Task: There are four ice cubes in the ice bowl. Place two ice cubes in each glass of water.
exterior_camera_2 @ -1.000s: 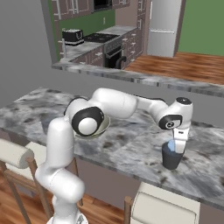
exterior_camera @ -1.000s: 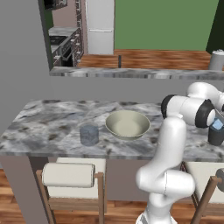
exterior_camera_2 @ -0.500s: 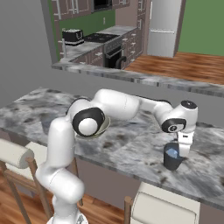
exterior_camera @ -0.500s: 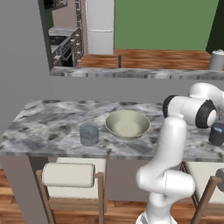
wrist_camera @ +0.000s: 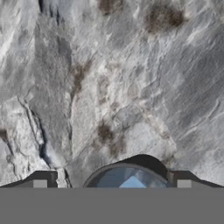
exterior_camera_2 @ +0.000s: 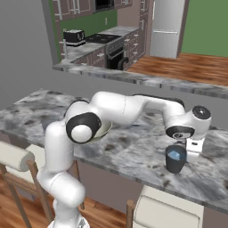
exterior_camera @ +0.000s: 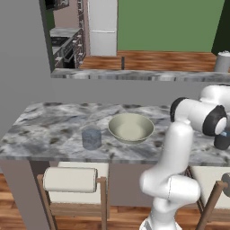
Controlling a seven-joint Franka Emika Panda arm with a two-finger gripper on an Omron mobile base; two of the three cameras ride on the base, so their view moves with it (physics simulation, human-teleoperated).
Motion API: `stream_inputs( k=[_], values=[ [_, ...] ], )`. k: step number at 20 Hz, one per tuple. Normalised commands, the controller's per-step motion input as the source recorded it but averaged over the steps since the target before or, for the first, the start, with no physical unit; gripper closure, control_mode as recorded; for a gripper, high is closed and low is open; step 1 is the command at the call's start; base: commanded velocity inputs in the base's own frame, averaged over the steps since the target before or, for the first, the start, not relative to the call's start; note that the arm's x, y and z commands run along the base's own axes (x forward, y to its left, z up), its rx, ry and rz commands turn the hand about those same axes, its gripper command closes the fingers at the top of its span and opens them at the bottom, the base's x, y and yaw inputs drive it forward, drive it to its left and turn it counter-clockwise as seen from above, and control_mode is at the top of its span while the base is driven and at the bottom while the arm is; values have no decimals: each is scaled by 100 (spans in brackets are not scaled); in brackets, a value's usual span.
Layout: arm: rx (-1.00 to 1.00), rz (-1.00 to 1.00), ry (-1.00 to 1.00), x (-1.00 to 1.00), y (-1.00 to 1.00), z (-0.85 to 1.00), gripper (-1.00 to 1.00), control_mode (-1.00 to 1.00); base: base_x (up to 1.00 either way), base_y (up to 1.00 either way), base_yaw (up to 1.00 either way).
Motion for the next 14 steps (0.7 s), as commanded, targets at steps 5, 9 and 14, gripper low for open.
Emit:
stream_inputs(
  k=[5,9,14],
  values=[
    [0,2,-25,-8,39,42,-100,-100,0,0,0],
    [-18,35,-8,-88,16,52,-100,-100,0,0,0],
    [-43,48,2,-85,74,65,-100,-100,0,0,0]
  ],
)
